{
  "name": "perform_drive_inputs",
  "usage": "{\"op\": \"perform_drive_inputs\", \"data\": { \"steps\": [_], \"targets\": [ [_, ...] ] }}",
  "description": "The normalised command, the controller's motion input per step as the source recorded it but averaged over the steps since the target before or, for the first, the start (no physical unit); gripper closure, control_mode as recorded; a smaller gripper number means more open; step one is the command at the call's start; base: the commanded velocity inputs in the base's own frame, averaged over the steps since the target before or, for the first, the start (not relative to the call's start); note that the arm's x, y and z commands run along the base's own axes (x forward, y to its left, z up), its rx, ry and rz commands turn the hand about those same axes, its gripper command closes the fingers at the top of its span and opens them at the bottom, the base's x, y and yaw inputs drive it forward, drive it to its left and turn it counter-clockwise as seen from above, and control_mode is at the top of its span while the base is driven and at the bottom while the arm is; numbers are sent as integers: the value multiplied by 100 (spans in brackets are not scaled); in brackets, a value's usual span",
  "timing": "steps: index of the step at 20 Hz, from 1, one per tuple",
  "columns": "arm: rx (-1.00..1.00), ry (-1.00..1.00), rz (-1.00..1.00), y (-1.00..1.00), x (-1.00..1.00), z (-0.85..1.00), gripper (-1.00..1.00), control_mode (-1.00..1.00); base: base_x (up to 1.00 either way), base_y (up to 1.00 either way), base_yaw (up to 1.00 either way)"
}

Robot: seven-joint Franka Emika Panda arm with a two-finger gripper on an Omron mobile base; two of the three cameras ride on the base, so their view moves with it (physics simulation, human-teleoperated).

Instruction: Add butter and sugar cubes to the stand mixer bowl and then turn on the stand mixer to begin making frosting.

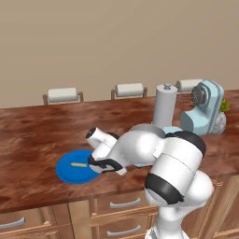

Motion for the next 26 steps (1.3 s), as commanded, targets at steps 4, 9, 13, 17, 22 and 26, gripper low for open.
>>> {"op": "perform_drive_inputs", "data": {
  "steps": [4, 9, 13, 17, 22, 26],
  "targets": [
    [-2, 0, 0, 0, 8, -20, -100, -100, 0, 0, 0],
    [-1, 0, 0, 0, 24, -2, -100, -100, 0, 0, 0],
    [0, 0, 0, 0, 20, 0, -100, -100, 0, 0, 0],
    [-1, 0, 0, 0, 19, -5, -100, -100, 0, 0, 0],
    [-3, 0, 0, 3, 11, -21, -100, -100, 0, 0, 0],
    [-5, 0, 0, 15, 2, -22, -100, -100, 0, 0, 0]
  ]
}}
